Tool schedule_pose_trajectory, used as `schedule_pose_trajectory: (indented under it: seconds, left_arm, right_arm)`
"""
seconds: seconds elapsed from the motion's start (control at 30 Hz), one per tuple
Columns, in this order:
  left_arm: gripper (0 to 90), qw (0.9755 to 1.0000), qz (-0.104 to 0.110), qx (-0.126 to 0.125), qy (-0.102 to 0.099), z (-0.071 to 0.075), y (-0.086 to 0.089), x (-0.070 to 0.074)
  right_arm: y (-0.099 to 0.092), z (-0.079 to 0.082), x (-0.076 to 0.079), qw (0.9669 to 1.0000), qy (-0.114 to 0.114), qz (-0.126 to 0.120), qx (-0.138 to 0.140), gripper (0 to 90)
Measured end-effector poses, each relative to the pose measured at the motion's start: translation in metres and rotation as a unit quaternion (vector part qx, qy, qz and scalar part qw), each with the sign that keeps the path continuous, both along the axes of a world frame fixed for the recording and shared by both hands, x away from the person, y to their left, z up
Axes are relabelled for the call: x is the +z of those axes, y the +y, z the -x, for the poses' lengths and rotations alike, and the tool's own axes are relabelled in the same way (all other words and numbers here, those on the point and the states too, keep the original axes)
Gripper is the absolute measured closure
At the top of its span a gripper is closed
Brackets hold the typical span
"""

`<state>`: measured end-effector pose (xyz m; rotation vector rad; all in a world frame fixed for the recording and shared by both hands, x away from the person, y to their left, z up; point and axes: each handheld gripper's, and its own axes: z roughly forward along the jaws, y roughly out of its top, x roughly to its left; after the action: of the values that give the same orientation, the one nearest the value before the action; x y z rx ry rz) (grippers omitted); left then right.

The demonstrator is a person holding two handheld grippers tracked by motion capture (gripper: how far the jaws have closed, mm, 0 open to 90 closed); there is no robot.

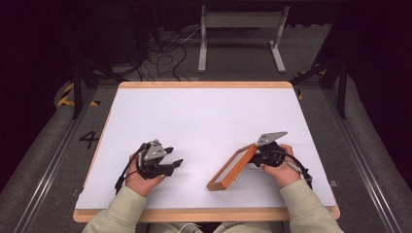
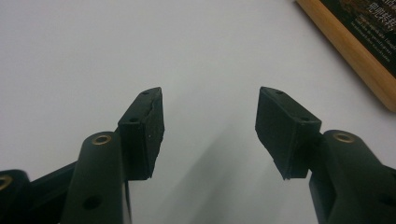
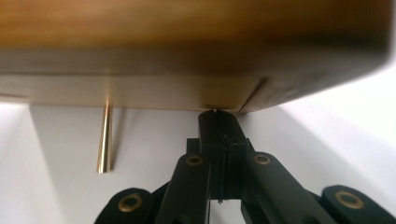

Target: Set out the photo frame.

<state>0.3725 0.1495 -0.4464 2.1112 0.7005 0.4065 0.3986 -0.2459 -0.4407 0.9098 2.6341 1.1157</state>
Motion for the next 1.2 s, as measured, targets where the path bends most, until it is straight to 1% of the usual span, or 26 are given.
schedule_pose_trajectory:
  seconds: [0.2, 0.23, 0.33, 0.37, 0.43, 0.6, 0.67, 0.8, 0.93, 1.1, 1.2]
  left_arm:
    - [42.5, 1.0, -0.001, 0.008, -0.001, 0.003, 0.005, 0.0]
    - [42.5, 0.9999, -0.002, 0.01, -0.001, 0.004, 0.007, 0.0]
    - [42.5, 0.9999, -0.002, 0.014, 0.0, 0.005, 0.008, -0.001]
    - [42.5, 0.9999, -0.002, 0.016, 0.0, 0.006, 0.01, -0.001]
    - [42.5, 0.9999, -0.002, 0.016, 0.0, 0.006, 0.01, -0.001]
    - [42.5, 0.9998, -0.002, 0.019, 0.001, 0.007, 0.012, -0.002]
    - [42.5, 0.9998, -0.001, 0.019, 0.001, 0.007, 0.012, -0.002]
    - [42.5, 0.9998, -0.003, 0.018, 0.001, 0.007, 0.012, -0.002]
    - [42.5, 0.9999, -0.001, 0.015, 0.001, 0.006, 0.01, -0.002]
    - [42.5, 0.9999, -0.001, 0.011, 0.001, 0.005, 0.009, -0.002]
    - [42.5, 1.0, 0.0, 0.01, 0.001, 0.005, 0.008, -0.002]
  right_arm:
    - [0.008, -0.009, -0.001, 1.0, -0.002, -0.006, 0.002, 90.0]
    - [0.011, -0.013, -0.001, 1.0, -0.002, -0.006, 0.004, 90.0]
    - [0.015, -0.016, 0.0, 1.0, -0.005, -0.001, 0.007, 90.0]
    - [0.019, -0.019, 0.0, 0.9999, -0.006, -0.002, 0.01, 90.0]
    - [0.021, -0.02, -0.001, 0.9999, -0.007, -0.002, 0.011, 90.0]
    - [0.032, -0.028, -0.002, 0.9998, -0.003, -0.011, 0.018, 90.0]
    - [0.035, -0.029, -0.001, 0.9997, -0.005, -0.012, 0.022, 90.0]
    - [0.042, -0.032, 0.0, 0.999, -0.005, -0.026, 0.035, 90.0]
    - [0.049, -0.032, 0.0, 0.9982, -0.006, -0.033, 0.049, 90.0]
    - [0.051, -0.029, 0.001, 0.9972, -0.006, -0.043, 0.06, 90.0]
    - [0.049, -0.027, 0.002, 0.9972, -0.008, -0.047, 0.057, 90.0]
